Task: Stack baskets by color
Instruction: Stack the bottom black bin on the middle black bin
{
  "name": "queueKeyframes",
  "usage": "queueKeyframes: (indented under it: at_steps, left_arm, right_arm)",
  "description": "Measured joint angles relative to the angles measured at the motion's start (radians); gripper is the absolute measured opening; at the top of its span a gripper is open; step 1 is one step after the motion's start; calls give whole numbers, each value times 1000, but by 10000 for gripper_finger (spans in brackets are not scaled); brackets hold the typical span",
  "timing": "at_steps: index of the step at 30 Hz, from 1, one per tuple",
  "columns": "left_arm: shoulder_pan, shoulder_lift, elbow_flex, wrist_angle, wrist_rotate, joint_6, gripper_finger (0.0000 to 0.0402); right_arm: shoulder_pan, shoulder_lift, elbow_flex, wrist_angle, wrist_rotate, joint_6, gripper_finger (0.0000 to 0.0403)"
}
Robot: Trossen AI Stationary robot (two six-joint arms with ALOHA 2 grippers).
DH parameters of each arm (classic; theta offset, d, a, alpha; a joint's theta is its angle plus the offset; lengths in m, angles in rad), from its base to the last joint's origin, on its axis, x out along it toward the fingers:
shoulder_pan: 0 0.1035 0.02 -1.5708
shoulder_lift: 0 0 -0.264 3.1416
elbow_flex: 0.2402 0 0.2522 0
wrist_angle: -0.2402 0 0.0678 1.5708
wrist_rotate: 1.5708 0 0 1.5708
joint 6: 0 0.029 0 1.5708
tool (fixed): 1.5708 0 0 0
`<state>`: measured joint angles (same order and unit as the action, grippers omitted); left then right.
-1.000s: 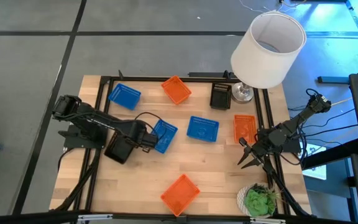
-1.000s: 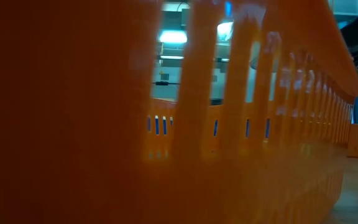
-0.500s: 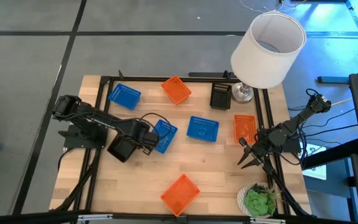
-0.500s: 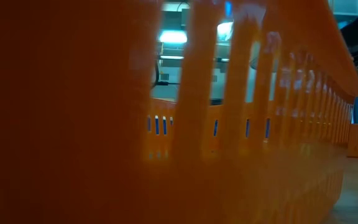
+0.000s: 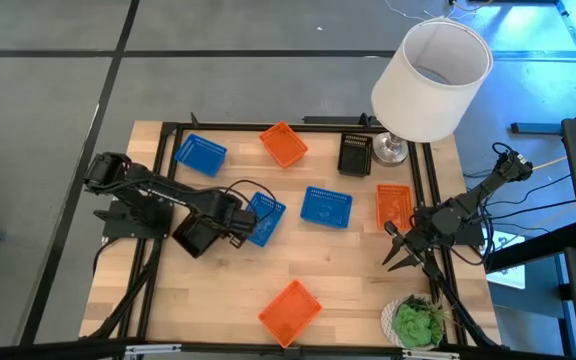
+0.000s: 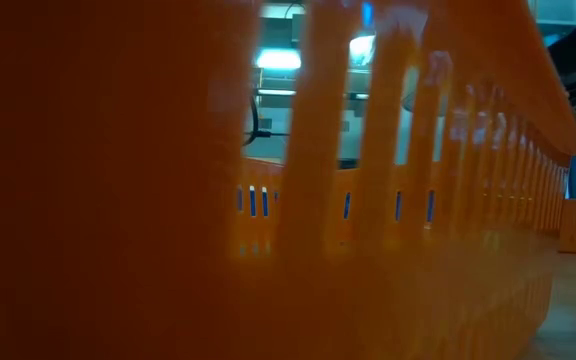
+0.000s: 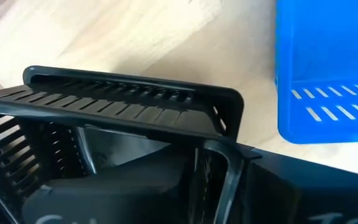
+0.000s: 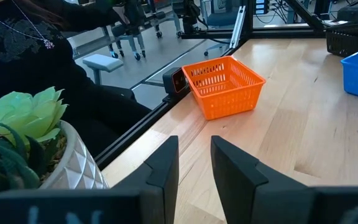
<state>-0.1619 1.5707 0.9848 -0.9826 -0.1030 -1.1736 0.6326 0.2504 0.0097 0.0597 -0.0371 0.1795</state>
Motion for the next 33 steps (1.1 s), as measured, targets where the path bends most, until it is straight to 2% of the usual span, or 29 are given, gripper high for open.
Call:
queueKeyframes:
  at_steps: [6, 19, 23, 28, 33]
  left_arm:
    - [18, 0, 0, 0, 50, 28, 67]
    - [15, 0, 160, -153, 94, 83, 65]
    - [15, 0, 223, -209, 64, 87, 64]
    - [15, -1, 280, -266, -105, 112, 64]
    - [25, -1, 258, -268, -120, 111, 64]
  right_arm:
    - [0, 0, 0, 0, 0, 0, 94]
    - [0, 0, 0, 0, 0, 0, 94]
    - [0, 0, 0, 0, 0, 0, 94]
    - [0, 0, 0, 0, 0, 0, 94]
    - [0, 0, 0, 0, 0, 2, 94]
